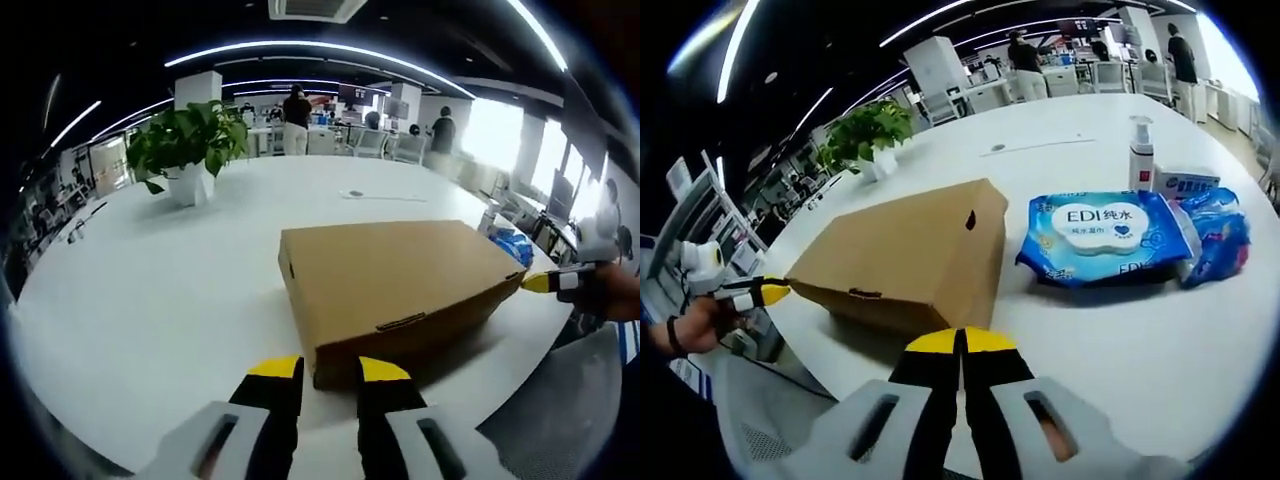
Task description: Operate the shoe box by opening the lid, removing the specified soft item, and placing it in the target area until the item is outside and the box remains undamaged.
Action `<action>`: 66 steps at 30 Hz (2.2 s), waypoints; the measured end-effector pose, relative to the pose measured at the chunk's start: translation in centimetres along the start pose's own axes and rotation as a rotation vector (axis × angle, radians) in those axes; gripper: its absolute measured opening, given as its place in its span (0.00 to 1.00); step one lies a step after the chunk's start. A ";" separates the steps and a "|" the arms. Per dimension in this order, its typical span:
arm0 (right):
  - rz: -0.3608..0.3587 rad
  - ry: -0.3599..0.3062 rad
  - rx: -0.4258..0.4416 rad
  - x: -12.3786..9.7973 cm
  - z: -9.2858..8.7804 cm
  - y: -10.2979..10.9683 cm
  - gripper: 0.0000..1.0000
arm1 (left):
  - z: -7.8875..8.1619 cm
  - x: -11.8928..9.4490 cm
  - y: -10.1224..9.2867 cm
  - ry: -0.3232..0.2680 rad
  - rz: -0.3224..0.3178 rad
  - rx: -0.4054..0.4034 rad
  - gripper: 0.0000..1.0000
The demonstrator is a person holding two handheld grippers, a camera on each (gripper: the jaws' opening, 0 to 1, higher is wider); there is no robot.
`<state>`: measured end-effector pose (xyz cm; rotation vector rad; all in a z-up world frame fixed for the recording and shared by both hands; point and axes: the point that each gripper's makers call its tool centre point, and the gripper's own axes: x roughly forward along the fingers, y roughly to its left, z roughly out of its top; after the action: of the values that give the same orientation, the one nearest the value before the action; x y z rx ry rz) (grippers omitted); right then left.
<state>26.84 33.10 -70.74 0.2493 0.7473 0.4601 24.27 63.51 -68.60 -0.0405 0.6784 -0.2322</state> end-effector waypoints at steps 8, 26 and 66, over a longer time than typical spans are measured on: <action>-0.014 -0.078 0.037 -1.3 1.6 -0.9 0.00 | 1.2 -0.9 2.3 -0.058 0.030 -0.199 0.21; 0.058 -0.099 0.047 1.4 2.3 2.1 0.24 | 1.8 1.8 -0.8 -0.037 -0.105 -0.372 0.33; -0.004 -0.075 0.087 7.1 7.5 -2.5 0.25 | 6.3 10.5 -1.1 0.005 -0.116 -0.359 0.35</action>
<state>37.43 33.95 -70.51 0.3450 0.6948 0.4122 35.87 59.78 -70.05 -0.4235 0.7172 -0.2199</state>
